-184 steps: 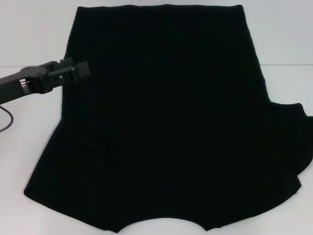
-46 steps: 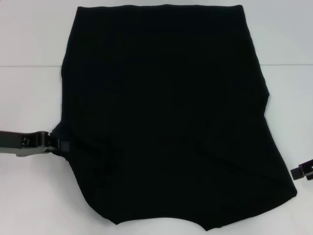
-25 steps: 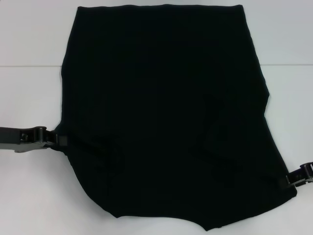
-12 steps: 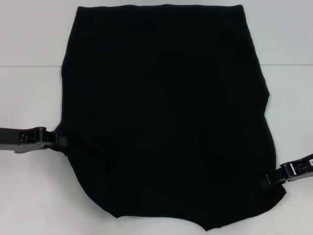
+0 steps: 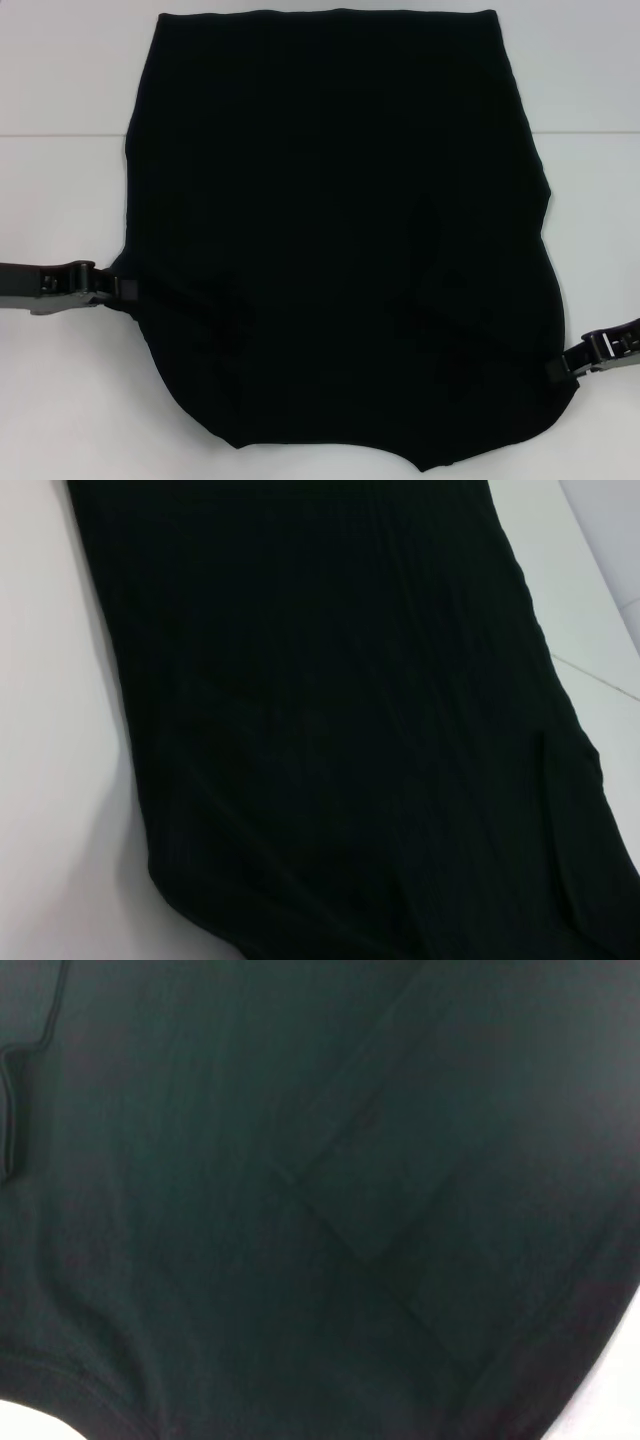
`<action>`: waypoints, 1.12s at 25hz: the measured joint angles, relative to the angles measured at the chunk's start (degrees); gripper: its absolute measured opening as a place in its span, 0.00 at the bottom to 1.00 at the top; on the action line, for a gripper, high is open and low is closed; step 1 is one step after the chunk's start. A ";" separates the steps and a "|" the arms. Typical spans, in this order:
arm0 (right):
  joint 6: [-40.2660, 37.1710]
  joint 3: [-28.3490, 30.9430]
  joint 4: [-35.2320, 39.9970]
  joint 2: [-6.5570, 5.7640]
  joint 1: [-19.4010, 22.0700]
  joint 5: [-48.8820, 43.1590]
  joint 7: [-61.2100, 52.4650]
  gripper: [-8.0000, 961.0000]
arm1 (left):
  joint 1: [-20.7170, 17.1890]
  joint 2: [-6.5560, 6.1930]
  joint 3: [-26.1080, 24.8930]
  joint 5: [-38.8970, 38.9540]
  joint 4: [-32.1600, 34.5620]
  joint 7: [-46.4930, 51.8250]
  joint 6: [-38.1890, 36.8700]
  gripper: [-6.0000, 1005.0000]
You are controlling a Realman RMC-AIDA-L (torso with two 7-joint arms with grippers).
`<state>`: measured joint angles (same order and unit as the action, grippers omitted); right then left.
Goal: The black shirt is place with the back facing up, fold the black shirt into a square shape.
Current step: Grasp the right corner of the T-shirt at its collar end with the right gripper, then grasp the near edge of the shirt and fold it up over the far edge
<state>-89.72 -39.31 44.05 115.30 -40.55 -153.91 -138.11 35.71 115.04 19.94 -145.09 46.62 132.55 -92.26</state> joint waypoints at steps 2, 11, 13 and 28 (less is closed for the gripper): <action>-0.02 -0.12 -0.05 0.00 0.00 0.03 0.01 0.43 | 0.00 0.00 0.00 0.00 -0.03 -0.05 -0.04 0.06; -1.67 0.12 0.27 -0.17 0.61 0.11 -0.19 0.09 | -0.18 0.09 0.57 0.02 -0.05 -0.37 -1.30 0.06; -3.59 0.22 0.74 -0.57 1.07 -0.05 -0.23 0.06 | -0.09 0.02 1.12 -0.57 0.14 -0.40 -3.26 0.06; -16.20 0.25 10.27 -0.50 9.43 -5.34 -2.81 0.06 | -3.17 2.14 7.87 -7.11 6.16 -1.19 -21.80 0.07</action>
<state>-105.91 -39.06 54.32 114.80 -31.12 -159.25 -140.91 32.54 117.18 27.81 -152.20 52.78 131.36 -114.07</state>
